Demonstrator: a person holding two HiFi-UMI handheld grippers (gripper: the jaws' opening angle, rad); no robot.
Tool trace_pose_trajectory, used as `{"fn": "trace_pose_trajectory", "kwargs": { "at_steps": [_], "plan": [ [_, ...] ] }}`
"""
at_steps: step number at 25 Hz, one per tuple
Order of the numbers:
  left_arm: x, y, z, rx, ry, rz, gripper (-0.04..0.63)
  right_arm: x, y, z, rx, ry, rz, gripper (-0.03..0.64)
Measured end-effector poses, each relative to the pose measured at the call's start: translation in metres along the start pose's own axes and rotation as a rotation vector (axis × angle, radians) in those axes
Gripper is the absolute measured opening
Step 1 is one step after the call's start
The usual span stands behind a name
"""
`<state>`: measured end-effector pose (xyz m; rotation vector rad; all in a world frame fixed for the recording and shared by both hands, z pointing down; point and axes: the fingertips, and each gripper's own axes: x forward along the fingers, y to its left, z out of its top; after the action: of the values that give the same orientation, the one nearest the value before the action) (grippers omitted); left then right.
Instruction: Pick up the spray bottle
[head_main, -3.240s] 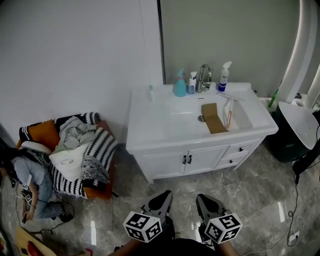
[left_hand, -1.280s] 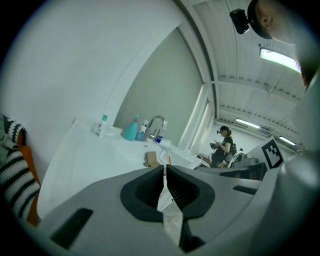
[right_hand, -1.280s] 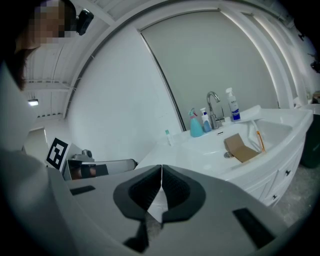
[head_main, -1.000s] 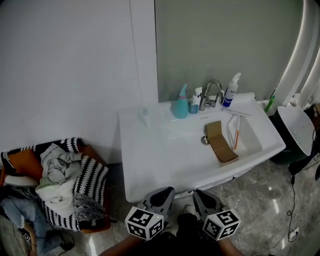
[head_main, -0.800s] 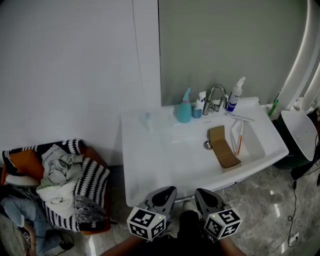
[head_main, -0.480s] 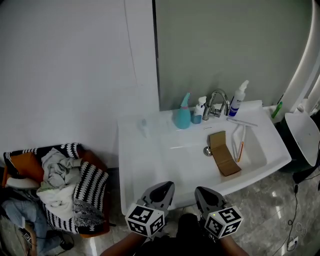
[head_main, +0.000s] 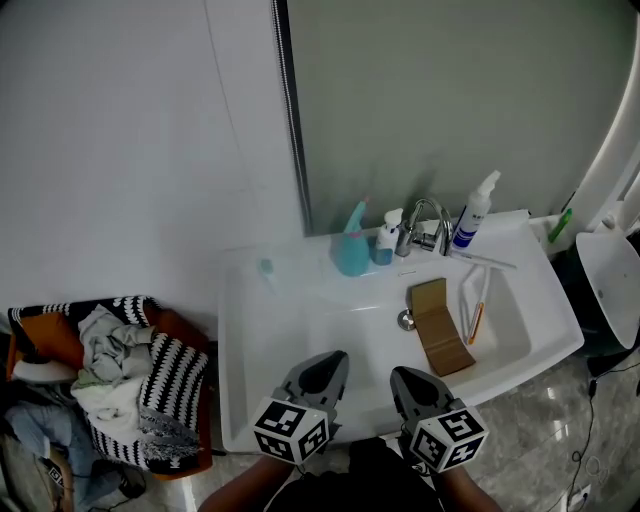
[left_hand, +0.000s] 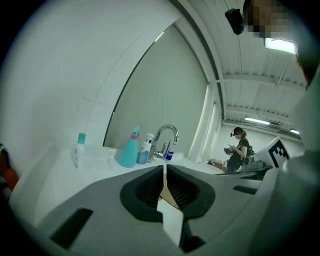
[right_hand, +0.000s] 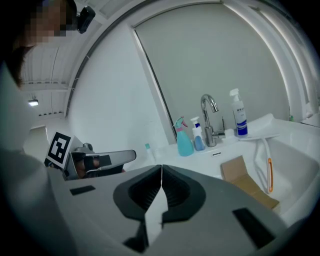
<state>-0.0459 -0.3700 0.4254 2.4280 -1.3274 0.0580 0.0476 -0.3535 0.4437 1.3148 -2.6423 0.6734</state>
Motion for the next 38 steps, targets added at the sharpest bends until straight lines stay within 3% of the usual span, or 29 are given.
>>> {"fn": "trace_pose_trajectory", "kwargs": {
  "at_steps": [9,26,38],
  "plan": [
    [0.052,0.009,0.006,-0.010,0.030,0.023,0.020,0.023,-0.037,0.019,-0.001,0.024,0.027,0.008],
    [0.136,0.045,0.030,0.025,0.013,0.082,0.021,0.068,-0.074,0.037,-0.015,0.063,0.104,0.008],
    [0.174,0.085,0.055,0.068,-0.076,0.186,0.039,0.086,-0.090,0.030,0.014,0.093,0.128,0.008]
  ]
}}
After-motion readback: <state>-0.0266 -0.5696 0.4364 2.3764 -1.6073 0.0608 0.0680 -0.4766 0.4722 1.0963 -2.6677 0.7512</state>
